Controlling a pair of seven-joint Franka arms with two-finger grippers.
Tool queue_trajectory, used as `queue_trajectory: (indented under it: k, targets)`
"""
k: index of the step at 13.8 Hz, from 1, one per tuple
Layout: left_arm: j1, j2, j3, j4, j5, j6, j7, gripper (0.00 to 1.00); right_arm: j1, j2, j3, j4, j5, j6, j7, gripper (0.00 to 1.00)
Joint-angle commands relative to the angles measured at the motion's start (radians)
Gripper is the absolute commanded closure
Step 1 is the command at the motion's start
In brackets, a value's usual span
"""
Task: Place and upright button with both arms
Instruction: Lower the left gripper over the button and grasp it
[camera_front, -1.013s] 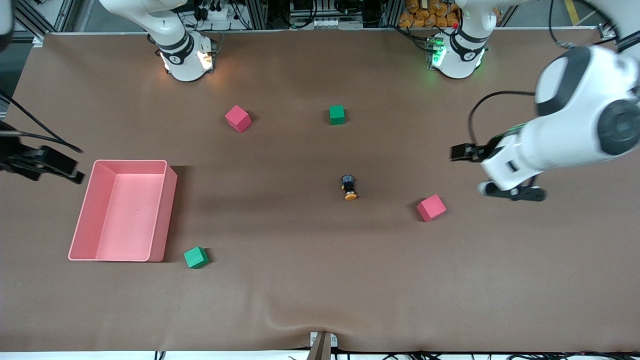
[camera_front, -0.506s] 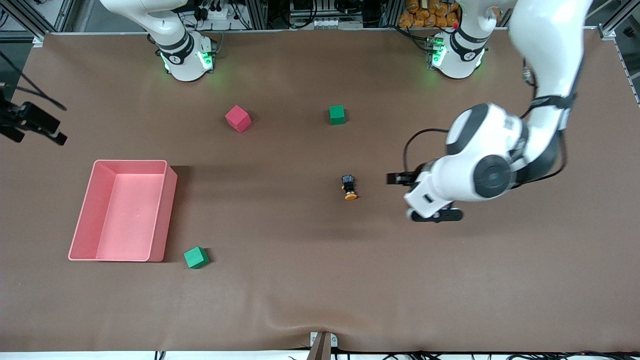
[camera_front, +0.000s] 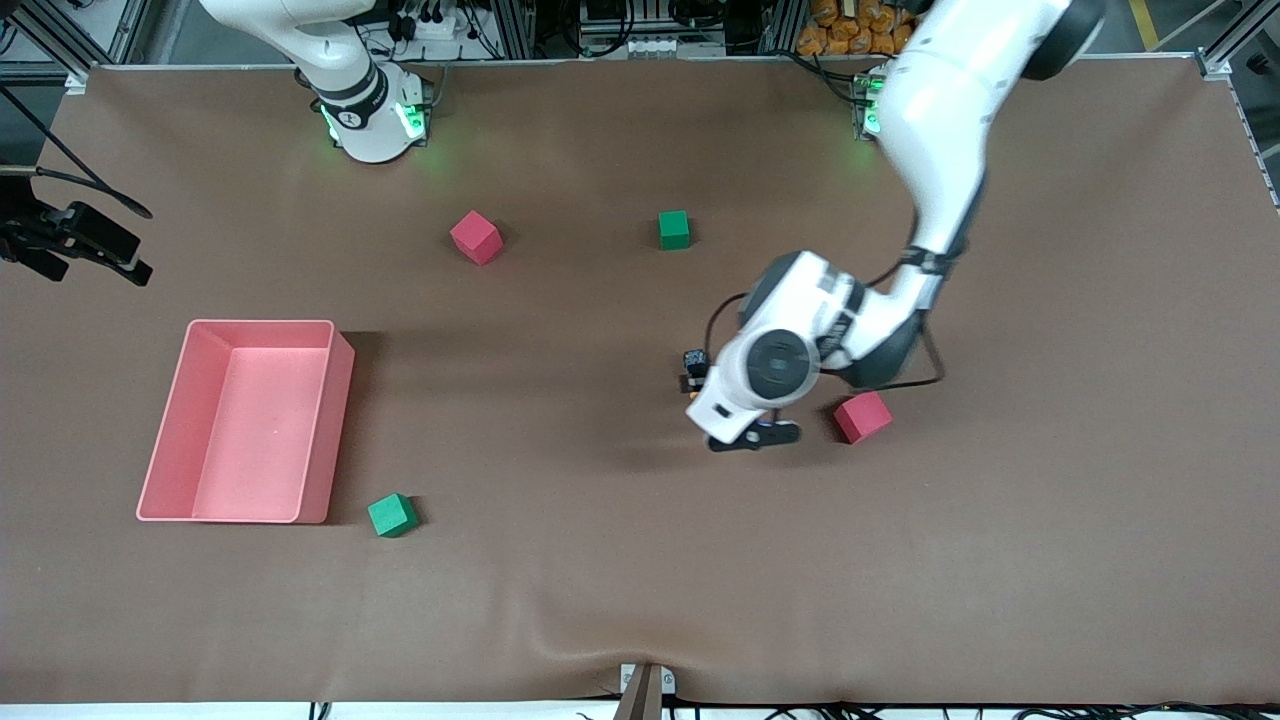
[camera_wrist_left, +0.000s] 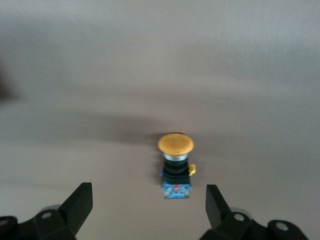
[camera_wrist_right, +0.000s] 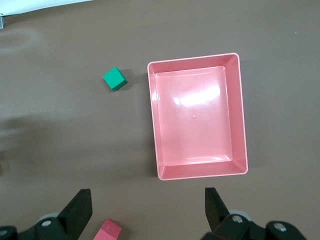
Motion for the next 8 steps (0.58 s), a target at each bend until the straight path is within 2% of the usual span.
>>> queue_trajectory:
  k: [1,6,8]
  targets:
    - [-0.02,0.056,0.014,0.039,0.011,0.001,-0.056,0.0,0.005,-0.007,0.003,0.0,-0.023,0.002,-0.004,0.0]
    - [-0.028,0.088,0.006,0.039,0.004,0.037,-0.065,0.0,-0.002,-0.008,0.001,-0.001,-0.023,-0.004,-0.007,0.0]
    - [-0.03,0.088,0.006,0.038,-0.047,0.043,-0.093,0.0,-0.007,-0.01,-0.002,-0.001,-0.023,-0.013,-0.032,0.0]
